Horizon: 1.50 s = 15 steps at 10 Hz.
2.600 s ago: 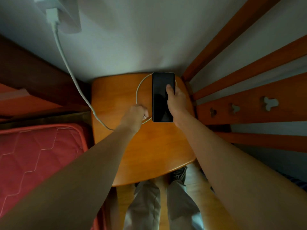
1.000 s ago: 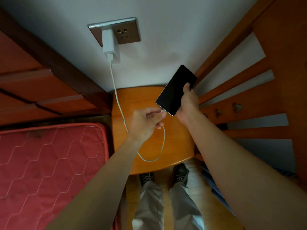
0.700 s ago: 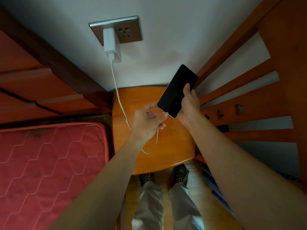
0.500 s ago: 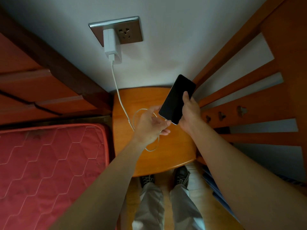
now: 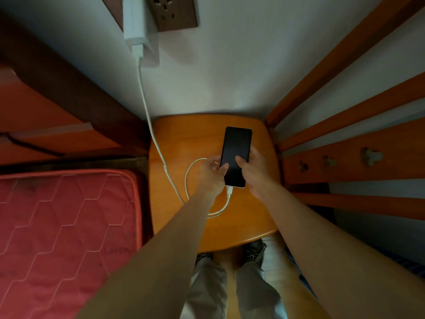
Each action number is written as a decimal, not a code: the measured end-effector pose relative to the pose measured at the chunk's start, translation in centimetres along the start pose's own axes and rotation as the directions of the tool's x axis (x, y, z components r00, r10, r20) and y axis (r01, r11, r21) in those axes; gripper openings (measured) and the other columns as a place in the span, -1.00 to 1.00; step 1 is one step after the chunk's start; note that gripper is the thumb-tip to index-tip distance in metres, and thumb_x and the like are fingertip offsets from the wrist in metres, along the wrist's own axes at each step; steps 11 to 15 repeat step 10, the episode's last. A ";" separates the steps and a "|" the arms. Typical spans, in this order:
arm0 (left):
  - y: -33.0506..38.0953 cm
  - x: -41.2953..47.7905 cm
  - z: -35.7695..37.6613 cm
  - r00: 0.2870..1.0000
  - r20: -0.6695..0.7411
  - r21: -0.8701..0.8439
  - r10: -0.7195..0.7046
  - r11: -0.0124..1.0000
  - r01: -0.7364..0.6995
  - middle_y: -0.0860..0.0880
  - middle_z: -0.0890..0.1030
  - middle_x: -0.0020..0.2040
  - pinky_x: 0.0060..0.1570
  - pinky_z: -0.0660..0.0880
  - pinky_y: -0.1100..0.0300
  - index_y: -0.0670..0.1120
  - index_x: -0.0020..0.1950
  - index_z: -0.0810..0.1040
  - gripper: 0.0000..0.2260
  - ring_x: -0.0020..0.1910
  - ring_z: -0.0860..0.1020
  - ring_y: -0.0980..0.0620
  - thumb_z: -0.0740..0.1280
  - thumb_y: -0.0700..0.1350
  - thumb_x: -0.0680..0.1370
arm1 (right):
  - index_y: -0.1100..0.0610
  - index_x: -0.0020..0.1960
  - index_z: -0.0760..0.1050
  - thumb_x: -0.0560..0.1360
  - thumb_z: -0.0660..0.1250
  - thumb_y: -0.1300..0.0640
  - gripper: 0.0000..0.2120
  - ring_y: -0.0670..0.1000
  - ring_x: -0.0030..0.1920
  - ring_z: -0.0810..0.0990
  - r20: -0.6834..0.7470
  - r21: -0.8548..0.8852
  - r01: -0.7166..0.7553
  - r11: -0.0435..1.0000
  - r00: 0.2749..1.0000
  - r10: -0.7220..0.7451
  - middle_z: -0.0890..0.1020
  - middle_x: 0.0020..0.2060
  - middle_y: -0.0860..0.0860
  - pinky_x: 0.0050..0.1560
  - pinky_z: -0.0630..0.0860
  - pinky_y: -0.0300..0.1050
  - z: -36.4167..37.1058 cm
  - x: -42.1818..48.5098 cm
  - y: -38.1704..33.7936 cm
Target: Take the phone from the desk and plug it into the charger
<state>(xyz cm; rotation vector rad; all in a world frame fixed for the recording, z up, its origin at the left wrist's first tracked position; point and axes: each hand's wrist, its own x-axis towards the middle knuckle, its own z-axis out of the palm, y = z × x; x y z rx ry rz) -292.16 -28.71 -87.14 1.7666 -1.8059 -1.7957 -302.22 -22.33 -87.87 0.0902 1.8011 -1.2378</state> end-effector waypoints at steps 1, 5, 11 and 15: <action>-1.1 1.4 0.9 1.000 0.018 0.096 0.000 0.995 -0.002 -0.14 0.68 0.26 -0.12 0.54 0.31 -0.09 0.43 0.54 -0.71 0.09 0.63 -0.04 0.35 -0.14 0.70 | -0.02 0.41 0.44 0.64 0.35 0.19 -0.63 0.14 0.25 0.63 -0.061 -0.158 0.018 0.987 0.998 -0.028 0.63 0.28 0.05 0.26 0.60 0.24 -0.1 1.9 1.5; -2.2 3.5 3.3 0.994 -0.065 0.194 0.088 0.978 -0.074 0.05 0.67 -0.07 -0.35 0.44 0.52 -0.08 0.33 0.62 -0.67 -0.12 0.62 0.06 0.49 -0.26 0.58 | 0.09 0.29 0.48 0.52 0.50 0.18 -0.62 0.08 0.04 0.68 -0.236 -0.373 0.063 0.926 0.958 -0.160 0.70 0.12 0.08 -0.14 0.54 -0.15 -0.9 5.9 4.0; -2.1 2.5 3.9 0.953 -0.219 0.185 0.209 0.968 -0.170 -0.10 0.60 0.30 0.27 0.62 -0.09 -0.01 0.40 0.56 -0.68 0.25 0.62 -0.14 0.43 -0.08 0.65 | 0.08 0.27 0.59 0.52 0.50 0.01 -0.65 0.03 0.11 0.65 -0.352 -0.323 0.081 0.943 0.914 -0.199 0.67 0.17 0.05 0.05 0.61 -0.05 -1.7 5.4 4.4; -2.1 2.5 3.9 0.953 -0.219 0.185 0.209 0.968 -0.170 -0.10 0.60 0.30 0.27 0.62 -0.09 -0.01 0.40 0.56 -0.68 0.25 0.62 -0.14 0.43 -0.08 0.65 | 0.08 0.27 0.59 0.52 0.50 0.01 -0.65 0.03 0.11 0.65 -0.352 -0.323 0.081 0.943 0.914 -0.199 0.67 0.17 0.05 0.05 0.61 -0.05 -1.7 5.4 4.4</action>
